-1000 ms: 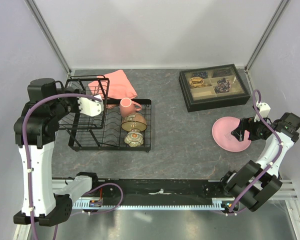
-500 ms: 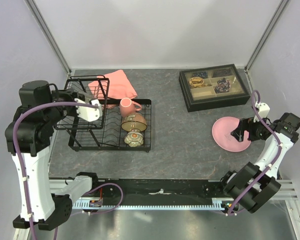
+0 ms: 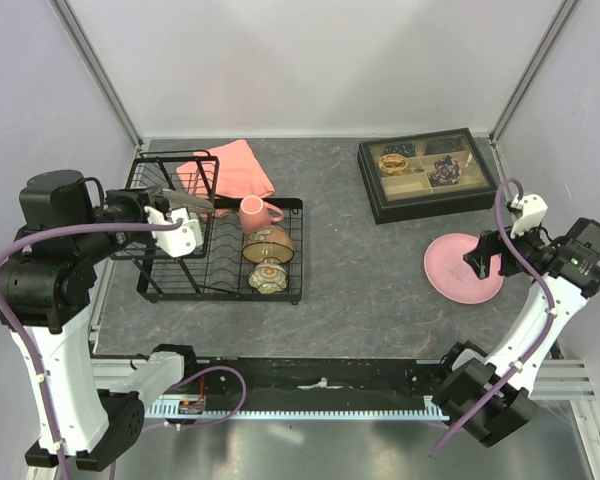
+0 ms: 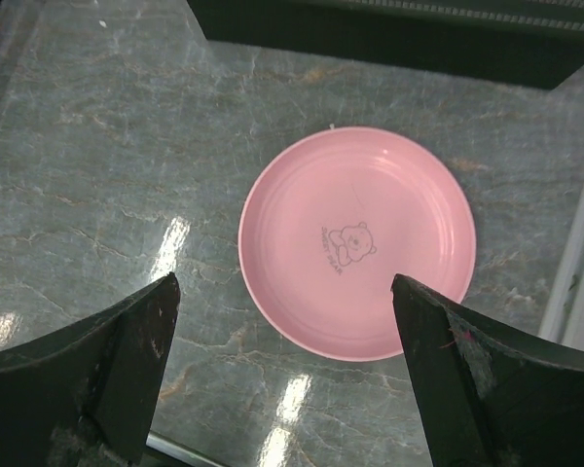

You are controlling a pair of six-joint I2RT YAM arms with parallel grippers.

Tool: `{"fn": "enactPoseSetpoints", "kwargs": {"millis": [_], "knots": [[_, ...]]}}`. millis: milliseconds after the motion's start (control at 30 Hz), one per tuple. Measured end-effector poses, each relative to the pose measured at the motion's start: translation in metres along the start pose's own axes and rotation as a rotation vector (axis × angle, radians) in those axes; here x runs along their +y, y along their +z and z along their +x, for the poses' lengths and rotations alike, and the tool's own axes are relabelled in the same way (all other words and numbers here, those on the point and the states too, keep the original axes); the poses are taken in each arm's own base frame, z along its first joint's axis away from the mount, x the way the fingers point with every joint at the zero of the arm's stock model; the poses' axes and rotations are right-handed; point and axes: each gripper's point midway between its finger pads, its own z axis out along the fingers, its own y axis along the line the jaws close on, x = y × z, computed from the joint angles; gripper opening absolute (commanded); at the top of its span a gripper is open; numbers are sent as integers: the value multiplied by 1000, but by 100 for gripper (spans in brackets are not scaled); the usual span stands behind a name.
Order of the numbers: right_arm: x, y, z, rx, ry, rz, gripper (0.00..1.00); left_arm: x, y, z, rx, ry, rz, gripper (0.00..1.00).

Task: Unload the mixed dishes from the dish rack
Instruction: Pick up the plate from the dish rack, then place the plate at the center of the board.

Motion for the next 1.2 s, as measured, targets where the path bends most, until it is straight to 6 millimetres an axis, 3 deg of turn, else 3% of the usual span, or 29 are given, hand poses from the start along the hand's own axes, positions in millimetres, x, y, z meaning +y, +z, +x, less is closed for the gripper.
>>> {"fn": "enactPoseSetpoints", "kwargs": {"millis": [467,767,900,1000,1200], "knots": [[46,-38,-98,-255,-89,-120,98,-16,39,-60,-393,-414,101,1],[90,-60,-169,-456,-79,-247,98,-8,78,-77,-550,-699,171,2],[109,-64,-192,-502,-76,-329,98,-8,91,-88,-588,-792,203,2],[120,-55,-204,-496,-65,-390,97,-8,97,-102,-621,-827,236,2],[144,2,-206,-380,-31,-469,95,-6,109,-128,-655,-876,270,2]]}}
